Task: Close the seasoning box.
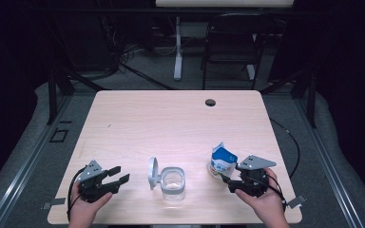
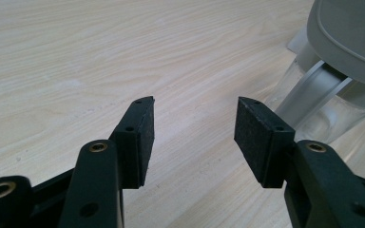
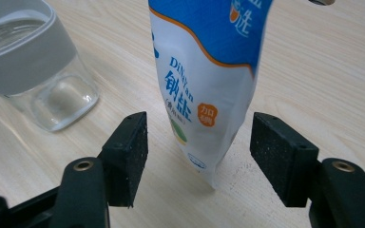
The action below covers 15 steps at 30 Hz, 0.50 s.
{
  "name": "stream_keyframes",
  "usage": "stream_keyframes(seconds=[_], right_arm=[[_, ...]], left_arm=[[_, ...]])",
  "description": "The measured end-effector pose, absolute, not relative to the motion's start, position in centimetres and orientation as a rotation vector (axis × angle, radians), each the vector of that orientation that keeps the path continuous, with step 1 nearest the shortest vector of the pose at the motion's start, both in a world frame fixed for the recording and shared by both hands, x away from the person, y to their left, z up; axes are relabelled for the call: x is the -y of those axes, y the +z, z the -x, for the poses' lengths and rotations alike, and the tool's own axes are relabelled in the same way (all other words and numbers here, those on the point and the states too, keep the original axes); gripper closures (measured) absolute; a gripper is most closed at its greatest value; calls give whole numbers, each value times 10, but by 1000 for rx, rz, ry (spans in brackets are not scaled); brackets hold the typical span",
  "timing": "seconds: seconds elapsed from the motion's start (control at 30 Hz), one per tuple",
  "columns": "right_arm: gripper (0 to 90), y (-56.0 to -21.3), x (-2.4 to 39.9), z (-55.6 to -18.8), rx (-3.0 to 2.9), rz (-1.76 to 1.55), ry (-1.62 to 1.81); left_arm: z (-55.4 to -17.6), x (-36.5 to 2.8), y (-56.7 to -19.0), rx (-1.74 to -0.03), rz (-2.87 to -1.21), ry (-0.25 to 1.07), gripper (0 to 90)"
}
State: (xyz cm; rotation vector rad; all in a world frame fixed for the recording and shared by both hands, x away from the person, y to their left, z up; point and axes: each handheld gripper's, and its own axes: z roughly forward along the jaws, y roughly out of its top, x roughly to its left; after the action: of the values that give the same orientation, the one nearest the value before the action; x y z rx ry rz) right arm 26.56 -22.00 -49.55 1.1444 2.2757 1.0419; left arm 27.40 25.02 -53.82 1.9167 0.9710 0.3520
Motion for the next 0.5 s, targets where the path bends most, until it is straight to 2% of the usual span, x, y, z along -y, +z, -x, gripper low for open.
stream_keyframes(seconds=[0.5], right_arm=[[326,-511,212,-277,-2200,-1127,1108]], left_arm=[[-275,-253,-539,-979,-1915,347,487]])
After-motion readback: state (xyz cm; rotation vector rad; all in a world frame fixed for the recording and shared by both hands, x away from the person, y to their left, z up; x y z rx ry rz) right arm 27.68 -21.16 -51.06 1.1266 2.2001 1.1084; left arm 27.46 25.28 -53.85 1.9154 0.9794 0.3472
